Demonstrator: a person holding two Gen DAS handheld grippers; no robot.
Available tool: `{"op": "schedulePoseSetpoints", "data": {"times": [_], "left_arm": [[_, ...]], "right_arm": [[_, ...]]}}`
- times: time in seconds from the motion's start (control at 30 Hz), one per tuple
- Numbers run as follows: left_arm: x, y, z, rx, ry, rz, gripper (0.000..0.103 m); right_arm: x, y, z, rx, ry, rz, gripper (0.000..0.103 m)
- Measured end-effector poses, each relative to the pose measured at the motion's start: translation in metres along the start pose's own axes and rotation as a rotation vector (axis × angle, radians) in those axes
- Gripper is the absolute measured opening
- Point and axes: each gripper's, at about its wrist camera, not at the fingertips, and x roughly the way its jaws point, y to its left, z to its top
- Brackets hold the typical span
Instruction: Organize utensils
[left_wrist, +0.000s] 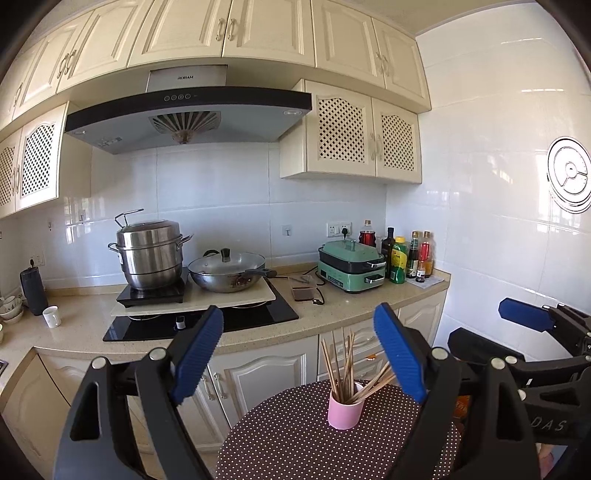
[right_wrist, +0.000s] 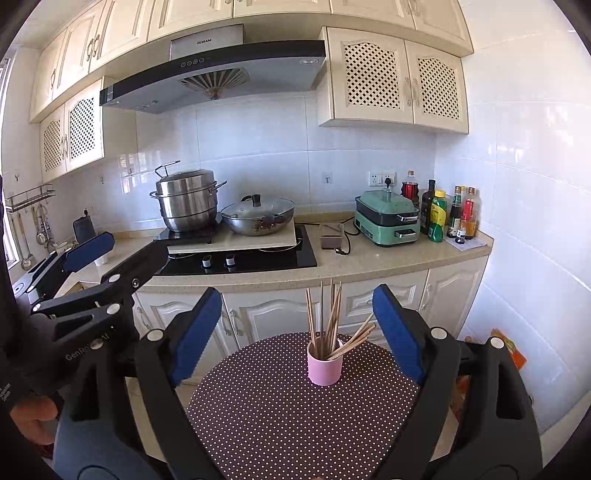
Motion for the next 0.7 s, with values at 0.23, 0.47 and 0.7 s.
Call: {"op": "schedulePoseSetpoints", "data": {"times": [0.23,0.47,0.7], "left_arm": [[-0.0006,0.0019,-0.0010,-0.012,0.002,-0.002,0.082],[-0.0002,0.0017,-0.0011,-0.020,0.009,-0.008,0.082],[-0.0006,-0.0003,-0.0009,-0.018,0.009,-0.007,0.082]], "right_arm": [[0.0011,-0.0009,0.0002,0.001,0.003,0.007,0.083],[0.0007,-0.0022,-0.0002,0.000,0.007,0.003,0.083],[-0.0004,-0.0054,-0.0015,0.000,0.011,0.001,0.083]]}}
